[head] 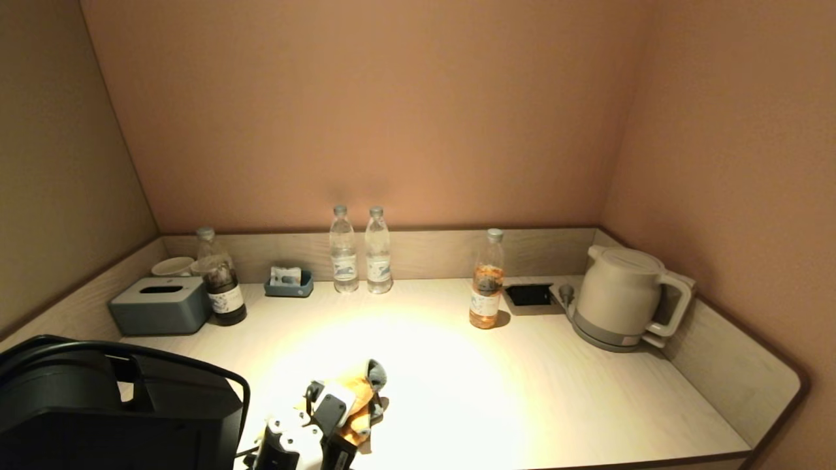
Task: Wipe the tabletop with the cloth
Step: Sweep the stains on the table
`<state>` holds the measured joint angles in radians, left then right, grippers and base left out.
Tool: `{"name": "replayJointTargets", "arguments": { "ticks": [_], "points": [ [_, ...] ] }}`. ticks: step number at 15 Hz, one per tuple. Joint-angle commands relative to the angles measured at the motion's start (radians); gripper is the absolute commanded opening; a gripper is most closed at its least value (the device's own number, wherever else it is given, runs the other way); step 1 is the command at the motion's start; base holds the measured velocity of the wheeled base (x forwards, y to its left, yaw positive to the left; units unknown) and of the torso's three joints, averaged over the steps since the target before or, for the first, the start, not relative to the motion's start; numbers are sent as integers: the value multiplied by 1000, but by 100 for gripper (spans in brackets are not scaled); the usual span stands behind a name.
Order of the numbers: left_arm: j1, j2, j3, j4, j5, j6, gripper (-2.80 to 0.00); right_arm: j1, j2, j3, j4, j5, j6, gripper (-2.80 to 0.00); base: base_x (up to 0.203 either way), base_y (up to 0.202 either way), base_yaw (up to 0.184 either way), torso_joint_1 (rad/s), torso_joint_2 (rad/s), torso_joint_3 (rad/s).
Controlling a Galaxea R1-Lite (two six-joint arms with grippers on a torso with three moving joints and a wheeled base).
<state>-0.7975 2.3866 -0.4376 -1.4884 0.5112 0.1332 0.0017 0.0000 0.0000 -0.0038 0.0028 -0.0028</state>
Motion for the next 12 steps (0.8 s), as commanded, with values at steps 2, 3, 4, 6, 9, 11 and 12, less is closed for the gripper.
{"name": "replayJointTargets", "arguments": {
  "ticks": [2,3,4,6,9,11,12],
  "points": [
    [-79,-2,-55,25,21,2,-280,0,0,0,-1,0,0,-280,0,0,0,0,0,0],
    [-87,-3,-63,37,23,1,-280,0,0,0,-1,0,0,-280,0,0,0,0,0,0],
    [-116,-1,-85,54,29,1,-280,0,0,0,-1,0,0,-280,0,0,0,0,0,0],
    [-136,3,-112,75,38,0,-280,0,0,0,-1,0,0,-280,0,0,0,0,0,0],
    [-152,26,-135,81,49,-3,-280,0,0,0,-1,0,0,-280,0,0,0,0,0,0],
    [-121,49,-193,95,54,-3,-280,0,0,0,-1,0,0,-280,0,0,0,0,0,0],
    [-94,57,-224,117,54,-2,-280,0,0,0,-1,0,0,-280,0,0,0,0,0,0]
  ]
}}
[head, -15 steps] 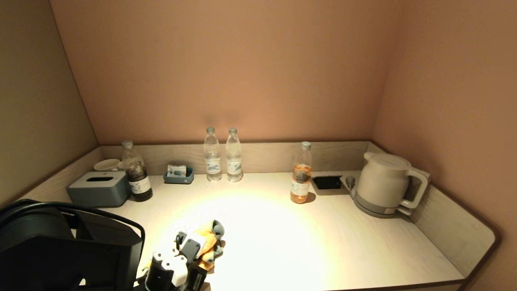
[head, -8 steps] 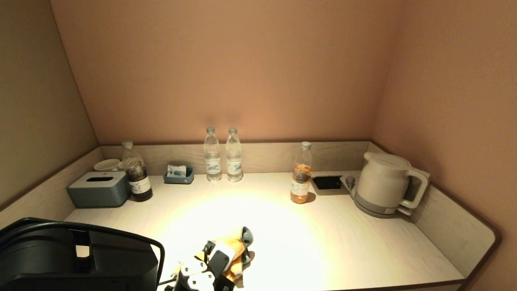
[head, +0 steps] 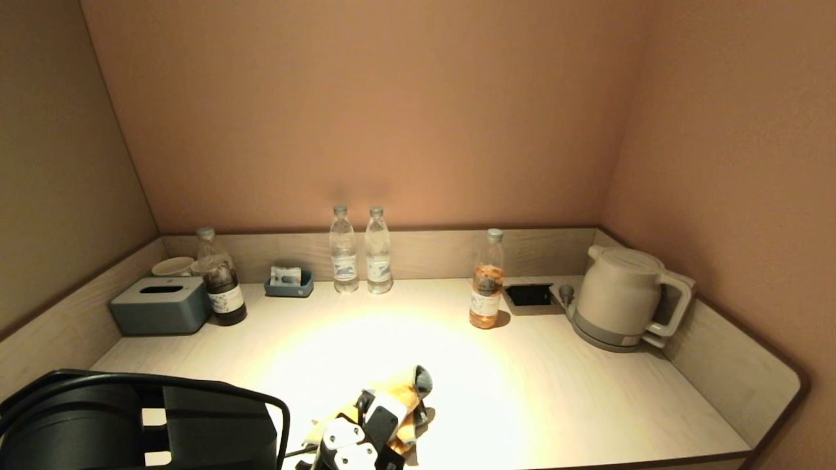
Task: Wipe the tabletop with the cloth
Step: Sweep the stains on the table
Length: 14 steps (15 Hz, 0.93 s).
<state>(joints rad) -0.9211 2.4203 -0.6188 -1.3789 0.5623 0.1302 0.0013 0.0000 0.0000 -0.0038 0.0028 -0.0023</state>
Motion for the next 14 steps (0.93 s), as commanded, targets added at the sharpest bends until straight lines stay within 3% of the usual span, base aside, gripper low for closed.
{"name": "replayJointTargets", "arguments": {
  "ticks": [1,3,7,14],
  "points": [
    [73,28,-109,52,3,2,-280,0,0,0,-1,0,-1,-280,0,0,0,0,0,0],
    [130,29,-180,146,0,2,-280,0,0,0,-1,0,-1,-280,0,0,0,0,0,0],
    [230,35,-539,469,0,-11,-280,0,0,0,-1,0,-1,-280,0,0,0,0,0,0],
    [326,160,-1190,1171,-8,-179,-280,0,0,0,-1,0,-1,-280,0,0,0,0,0,0]
  ]
}}
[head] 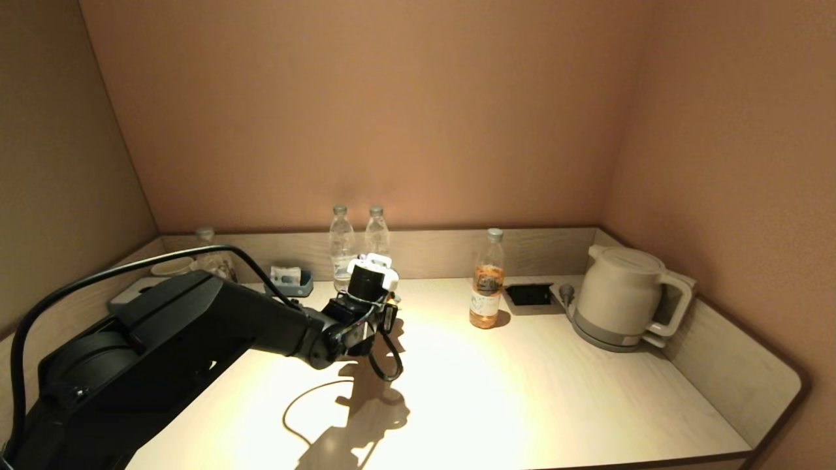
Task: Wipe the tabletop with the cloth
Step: Sweep the stains on the table
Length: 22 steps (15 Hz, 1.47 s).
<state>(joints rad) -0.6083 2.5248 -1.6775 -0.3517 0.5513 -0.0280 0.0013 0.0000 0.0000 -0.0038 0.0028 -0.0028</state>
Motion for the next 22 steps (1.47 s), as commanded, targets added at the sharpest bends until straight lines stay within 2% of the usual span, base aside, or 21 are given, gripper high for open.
{"name": "replayJointTargets", "arguments": {
  "ticks": [1,2,3,5,8,10,14,15,18,22],
  "points": [
    [18,88,-211,242,3,-48,-280,0,0,0,-1,0,0,-280,0,0,0,0,0,0],
    [22,119,-259,333,3,-70,-280,0,0,0,-1,0,0,-280,0,0,0,0,0,0],
    [25,141,-276,366,3,-84,-280,0,0,0,-1,0,0,-280,0,0,0,0,0,0],
    [24,169,-275,370,4,-84,-280,0,0,0,-1,0,0,-280,0,0,0,0,0,0],
    [24,188,-276,360,1,-75,-280,0,0,0,-1,0,0,-280,0,0,0,0,0,0],
    [25,215,-277,283,-24,-32,-280,0,0,0,-1,0,0,-280,0,0,0,0,0,0],
    [21,219,-278,258,-35,-8,-280,0,0,0,-1,0,0,-280,0,0,0,0,0,0],
    [5,217,-277,242,-63,-6,-280,0,0,0,-1,0,0,-280,0,0,0,0,0,0],
    [-43,202,-275,236,-77,-21,-280,0,0,0,-1,0,0,-280,0,0,0,0,0,0],
    [-90,159,-255,268,-74,-79,-280,0,0,0,-1,0,0,-280,0,0,0,0,0,0]
  ]
}}
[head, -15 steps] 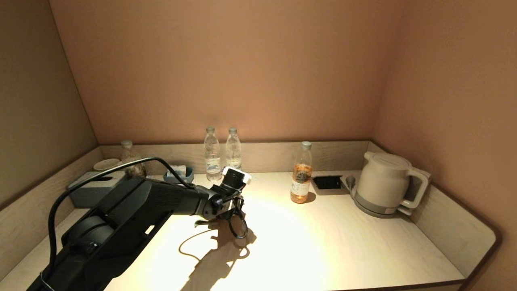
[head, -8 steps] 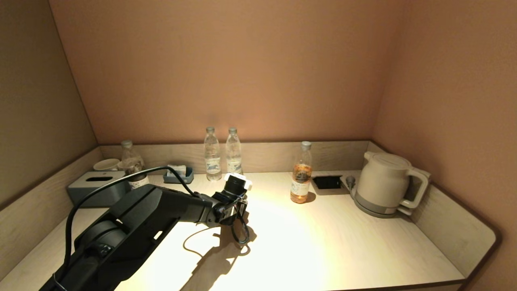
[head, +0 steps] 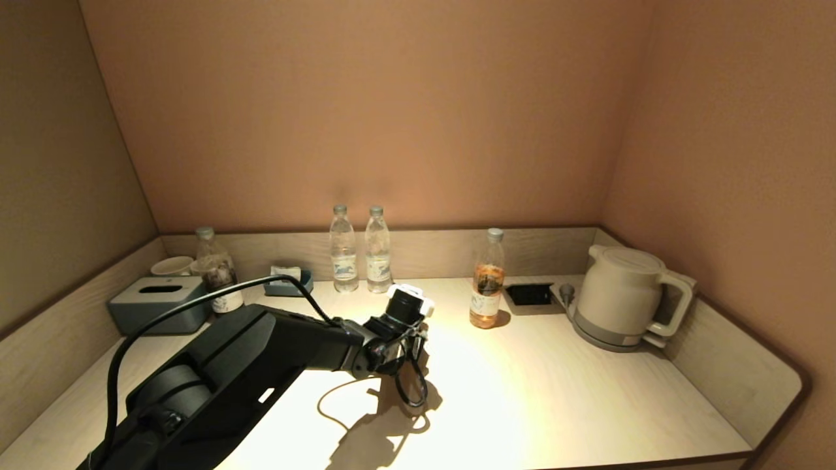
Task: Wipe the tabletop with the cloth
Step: Sweep the stains on the table
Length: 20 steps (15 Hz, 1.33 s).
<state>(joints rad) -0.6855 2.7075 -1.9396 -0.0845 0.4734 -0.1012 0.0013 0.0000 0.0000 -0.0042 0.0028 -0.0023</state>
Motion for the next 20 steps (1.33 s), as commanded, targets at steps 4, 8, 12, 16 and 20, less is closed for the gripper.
{"name": "replayJointTargets", "arguments": {
  "ticks": [4,8,12,16,20],
  "points": [
    [-43,-142,123,97,11,-94,-280,0,0,0,0,0,-1,-280,0,0,0,0,0,0],
    [-43,-296,454,157,13,-168,-280,0,0,0,0,0,-1,-280,0,0,0,0,0,0],
    [-44,-483,778,190,12,-254,-280,0,0,0,0,0,-1,-280,0,0,0,0,0,0],
    [-93,-675,1065,184,-1,-324,-280,0,0,0,0,0,-1,-280,0,0,0,0,0,0],
    [-142,-797,1177,183,-4,-397,-280,0,0,0,0,0,-1,-280,0,0,0,0,0,0]
  ]
}}
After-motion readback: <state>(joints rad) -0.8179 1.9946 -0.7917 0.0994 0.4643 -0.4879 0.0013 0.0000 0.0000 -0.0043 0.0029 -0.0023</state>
